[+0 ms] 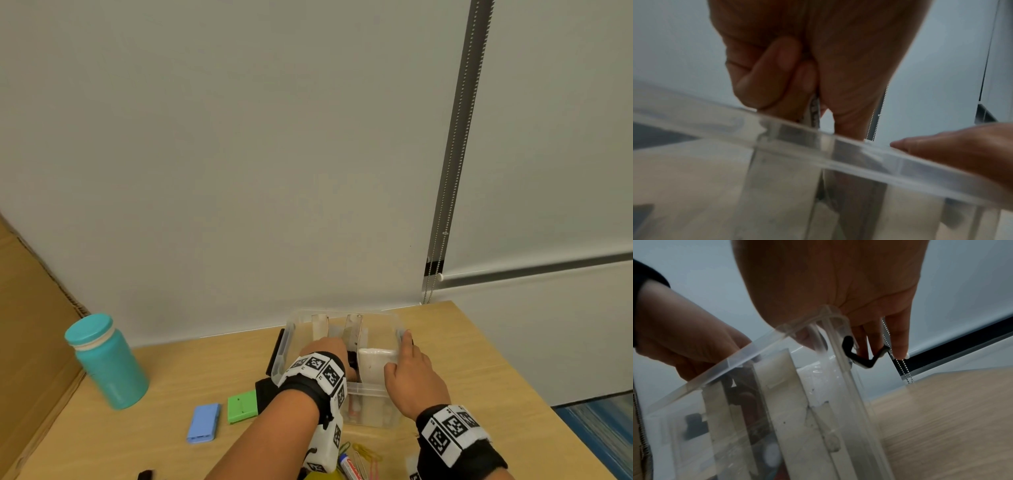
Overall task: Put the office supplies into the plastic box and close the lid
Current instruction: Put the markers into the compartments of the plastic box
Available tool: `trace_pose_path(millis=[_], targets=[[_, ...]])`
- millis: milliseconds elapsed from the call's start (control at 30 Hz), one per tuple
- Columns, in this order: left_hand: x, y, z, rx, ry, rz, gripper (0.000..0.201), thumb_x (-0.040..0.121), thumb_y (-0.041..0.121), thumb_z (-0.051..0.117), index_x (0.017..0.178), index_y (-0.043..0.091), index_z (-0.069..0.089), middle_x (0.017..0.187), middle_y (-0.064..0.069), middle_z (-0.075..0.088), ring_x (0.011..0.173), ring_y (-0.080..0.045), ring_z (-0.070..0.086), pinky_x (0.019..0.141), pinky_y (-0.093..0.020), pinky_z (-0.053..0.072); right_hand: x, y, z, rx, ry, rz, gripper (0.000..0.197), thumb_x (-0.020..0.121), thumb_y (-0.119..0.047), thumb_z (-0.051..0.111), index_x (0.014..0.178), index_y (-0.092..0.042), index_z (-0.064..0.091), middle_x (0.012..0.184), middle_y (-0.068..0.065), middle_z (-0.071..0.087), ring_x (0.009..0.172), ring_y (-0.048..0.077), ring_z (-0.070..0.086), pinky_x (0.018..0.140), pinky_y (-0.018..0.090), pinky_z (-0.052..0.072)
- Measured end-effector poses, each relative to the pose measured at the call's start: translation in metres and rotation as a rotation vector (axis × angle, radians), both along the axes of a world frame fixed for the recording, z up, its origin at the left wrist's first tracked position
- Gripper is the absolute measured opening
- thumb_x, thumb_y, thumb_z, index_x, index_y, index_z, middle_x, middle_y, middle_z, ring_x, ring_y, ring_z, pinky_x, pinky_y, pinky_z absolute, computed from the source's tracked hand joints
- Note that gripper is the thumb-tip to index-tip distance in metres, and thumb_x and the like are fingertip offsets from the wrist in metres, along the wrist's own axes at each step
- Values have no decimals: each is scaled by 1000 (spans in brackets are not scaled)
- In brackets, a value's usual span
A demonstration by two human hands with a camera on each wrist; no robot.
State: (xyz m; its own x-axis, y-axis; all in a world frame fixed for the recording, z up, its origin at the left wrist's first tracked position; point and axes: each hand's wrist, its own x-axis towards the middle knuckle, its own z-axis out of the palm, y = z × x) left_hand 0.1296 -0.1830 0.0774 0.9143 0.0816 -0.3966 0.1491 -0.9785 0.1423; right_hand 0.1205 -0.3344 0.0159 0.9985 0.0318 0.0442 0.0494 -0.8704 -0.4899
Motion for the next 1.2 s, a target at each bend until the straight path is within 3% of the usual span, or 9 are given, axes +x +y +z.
trace_pose_path(millis=[167, 333, 500, 633, 767, 900, 967, 1067, 1200], targets=[[6, 4, 1, -37, -65, 60, 28, 95, 25, 48, 112, 8, 62, 108, -10, 66, 103, -27, 63, 90, -35, 52, -1, -1, 0, 2, -3, 0, 69, 97, -30, 31, 152, -12, -6, 157, 6, 20, 139, 20, 28, 102, 35, 40], [9, 11, 3, -96, -119, 79, 27, 95, 19, 43, 116, 10, 57, 111, -9, 66, 101, -25, 64, 88, -34, 52, 0, 0, -1, 11, -12, -5, 70, 97, -31, 32, 152, -13, -6, 155, 5, 23, 137, 20, 30, 100, 34, 42], [6, 3, 2, 25, -81, -14, 38, 94, 10, 47, 131, 7, 50, 129, -14, 58, 116, -28, 58, 96, -35, 47, -1, 0, 1, 8, -9, -4, 70, 97, -31, 32, 152, -12, -7, 154, 5, 24, 137, 20, 30, 99, 33, 43], [-6, -8, 6, 45, -134, -56, 29, 94, 9, 45, 119, 2, 58, 123, -14, 61, 113, -30, 59, 95, -36, 48, -2, 0, 3, -4, 11, -9, 70, 96, -30, 32, 152, -12, -6, 154, 6, 25, 137, 21, 30, 99, 35, 42], [-29, 3, 17, 12, -306, -114, 25, 94, 10, 42, 114, 8, 57, 110, -9, 65, 101, -27, 61, 88, -36, 51, -3, 1, 7, -18, 43, -1, 69, 96, -29, 32, 152, -11, -5, 155, 7, 23, 138, 22, 29, 100, 37, 40], [-63, 39, 18, -91, -555, -135, 30, 97, 19, 38, 124, 22, 53, 120, 3, 56, 108, -18, 54, 87, -35, 50, -4, 1, 10, -16, 72, 3, 68, 96, -28, 32, 152, -12, -4, 155, 7, 24, 138, 24, 29, 100, 38, 40], [-82, 59, 13, -120, -608, -110, 27, 98, 22, 38, 119, 25, 55, 120, 9, 54, 108, -13, 52, 84, -31, 50, -4, 0, 9, -19, 82, -3, 68, 96, -28, 32, 152, -12, -3, 154, 8, 25, 137, 25, 29, 100, 39, 39], [-109, 86, -1, -112, -587, -90, 21, 97, 24, 39, 107, 25, 57, 108, 9, 55, 97, -11, 52, 77, -28, 48, -4, 0, 9, -30, 90, -6, 68, 95, -28, 32, 152, -11, -1, 152, 10, 29, 135, 27, 32, 98, 41, 39], [-131, 108, -34, -110, -416, -66, 22, 97, 24, 40, 107, 26, 59, 104, 7, 56, 96, -12, 51, 81, -26, 45, -8, -1, 8, -68, 33, -12, 66, 94, -28, 37, 151, -9, 10, 155, 12, 23, 137, 32, 29, 106, 44, 35]])
